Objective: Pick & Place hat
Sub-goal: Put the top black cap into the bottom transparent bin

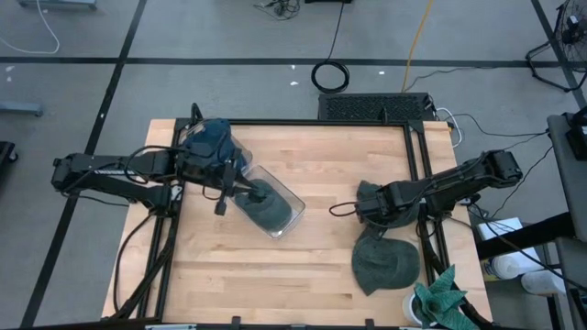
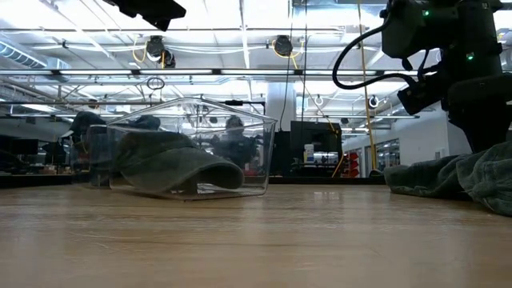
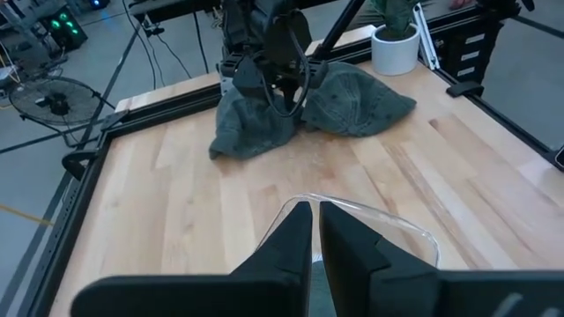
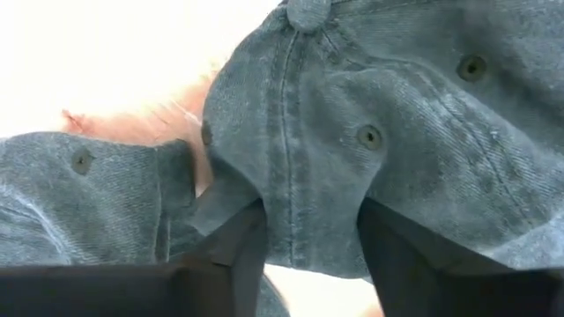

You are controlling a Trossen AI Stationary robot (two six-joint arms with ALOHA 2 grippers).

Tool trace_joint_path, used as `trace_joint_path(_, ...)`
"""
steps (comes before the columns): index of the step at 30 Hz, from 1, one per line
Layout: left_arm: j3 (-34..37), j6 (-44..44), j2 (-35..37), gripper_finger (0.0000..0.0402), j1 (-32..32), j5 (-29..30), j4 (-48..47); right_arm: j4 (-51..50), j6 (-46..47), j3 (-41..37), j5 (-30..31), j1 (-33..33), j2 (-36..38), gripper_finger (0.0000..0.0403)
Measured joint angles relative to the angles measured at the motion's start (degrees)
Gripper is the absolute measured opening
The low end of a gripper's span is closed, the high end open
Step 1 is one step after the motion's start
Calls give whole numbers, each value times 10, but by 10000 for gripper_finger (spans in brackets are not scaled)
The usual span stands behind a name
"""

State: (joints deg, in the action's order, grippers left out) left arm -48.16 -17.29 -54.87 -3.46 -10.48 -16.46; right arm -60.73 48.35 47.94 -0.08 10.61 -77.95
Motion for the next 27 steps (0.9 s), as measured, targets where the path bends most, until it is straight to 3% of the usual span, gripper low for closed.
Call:
trace_joint_path(14, 0, 5, 0, 35, 0, 0, 0, 3, 0, 0, 2, 0, 0, 13)
trace_joint_path(27, 0, 7, 0, 35, 0, 0, 0, 23, -13, 0, 34, 0, 3, 4)
